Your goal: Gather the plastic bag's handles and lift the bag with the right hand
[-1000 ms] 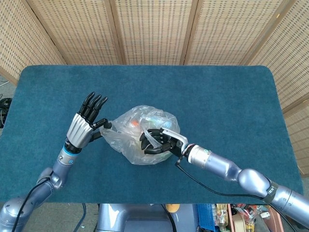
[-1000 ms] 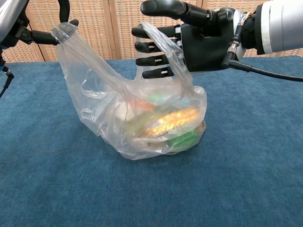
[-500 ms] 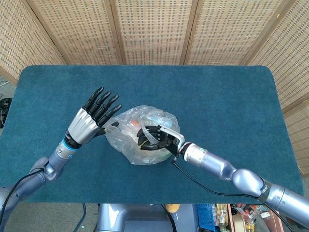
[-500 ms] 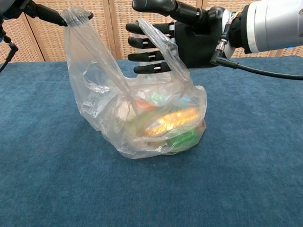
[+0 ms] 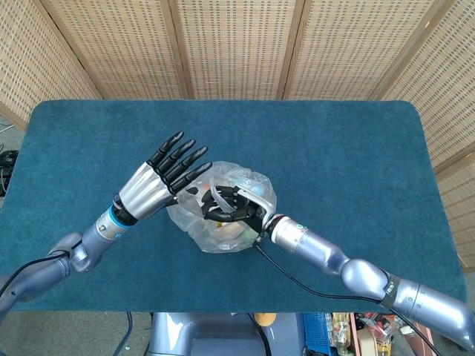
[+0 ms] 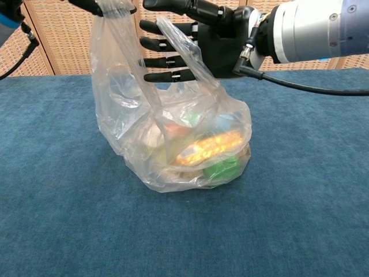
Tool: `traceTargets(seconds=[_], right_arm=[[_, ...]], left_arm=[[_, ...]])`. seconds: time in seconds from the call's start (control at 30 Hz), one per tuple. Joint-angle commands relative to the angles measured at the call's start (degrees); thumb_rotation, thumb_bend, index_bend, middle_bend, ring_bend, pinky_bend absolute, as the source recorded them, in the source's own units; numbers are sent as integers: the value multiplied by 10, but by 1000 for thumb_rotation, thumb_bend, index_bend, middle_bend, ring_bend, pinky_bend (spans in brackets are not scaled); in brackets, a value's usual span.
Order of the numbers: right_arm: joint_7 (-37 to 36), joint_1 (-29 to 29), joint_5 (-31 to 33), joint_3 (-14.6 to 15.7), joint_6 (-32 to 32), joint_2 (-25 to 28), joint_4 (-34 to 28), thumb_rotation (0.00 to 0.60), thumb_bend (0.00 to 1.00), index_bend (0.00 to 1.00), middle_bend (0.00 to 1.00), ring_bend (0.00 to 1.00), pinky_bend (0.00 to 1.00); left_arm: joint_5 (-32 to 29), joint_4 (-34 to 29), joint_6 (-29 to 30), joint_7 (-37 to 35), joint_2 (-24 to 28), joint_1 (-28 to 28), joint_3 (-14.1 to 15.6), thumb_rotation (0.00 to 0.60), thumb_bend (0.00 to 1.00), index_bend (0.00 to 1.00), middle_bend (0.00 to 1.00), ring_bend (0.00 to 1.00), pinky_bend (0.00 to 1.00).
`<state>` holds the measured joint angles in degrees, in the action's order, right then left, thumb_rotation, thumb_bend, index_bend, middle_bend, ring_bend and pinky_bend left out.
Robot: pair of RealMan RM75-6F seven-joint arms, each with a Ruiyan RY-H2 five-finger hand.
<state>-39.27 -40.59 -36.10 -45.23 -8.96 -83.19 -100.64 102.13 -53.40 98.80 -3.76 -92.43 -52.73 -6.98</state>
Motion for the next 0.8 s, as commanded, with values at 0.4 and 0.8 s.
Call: traceTargets(seconds=[0.4,0.8], right_arm=[[-17,-16,-23,9,-34,-30,21,600,286,447,503,236,186],[-36,-28,-30,7,-54,-40,22,600,306,425,447,202,174]], left_arm=[[-9,-59,-49,24,38,-32,-34,600,178,0,0,0,0],[-15,-68,-66,24,32,-31,-38,600,179,0,0,0,0]])
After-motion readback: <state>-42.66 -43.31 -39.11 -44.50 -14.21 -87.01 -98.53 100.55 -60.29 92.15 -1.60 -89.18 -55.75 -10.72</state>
